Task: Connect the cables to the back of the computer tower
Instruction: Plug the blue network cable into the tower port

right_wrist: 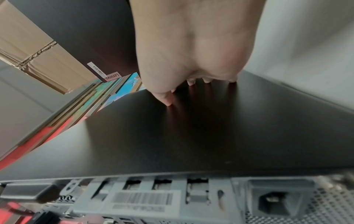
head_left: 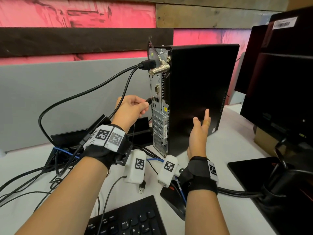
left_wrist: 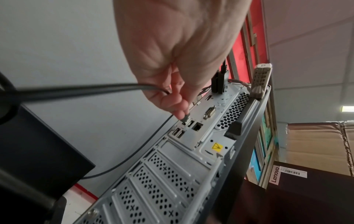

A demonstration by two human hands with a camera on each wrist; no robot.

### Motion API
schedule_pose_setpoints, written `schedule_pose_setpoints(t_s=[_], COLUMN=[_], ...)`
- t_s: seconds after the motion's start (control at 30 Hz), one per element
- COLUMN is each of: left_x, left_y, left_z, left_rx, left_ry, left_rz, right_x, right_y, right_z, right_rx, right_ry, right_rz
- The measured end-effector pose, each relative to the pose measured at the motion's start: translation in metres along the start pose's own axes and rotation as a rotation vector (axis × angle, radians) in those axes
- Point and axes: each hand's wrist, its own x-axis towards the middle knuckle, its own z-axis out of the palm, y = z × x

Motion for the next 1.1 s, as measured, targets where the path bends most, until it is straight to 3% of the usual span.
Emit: schedule_pose_setpoints(t_s=[0.6, 0.97, 1.03, 1.1], left_x=[0.003, 0.001, -0.008, -0.020], left_y=[0.000, 0.011, 0.010, 0.011], left_z=[0.004, 0.009, 0.006, 0.000], left_rx=[0.079, 0.275, 0.407, 0.488], left_ry=[0.056, 0.057, 0.042, 0.072], left_rz=[0.048, 0.109, 0.149, 0.282], right_x=[0.001, 0.001, 0.001, 0.000], right_y=[0.002, 0.003, 0.002, 0.001], right_z=[-0.001, -0.001, -0.001, -0.001], right_rx=[0.010, 0.029, 0.037, 0.049], right_ry=[0.009, 0.034, 0.038, 0.037], right_rz=[-0.005, 0.009, 0.013, 0.016])
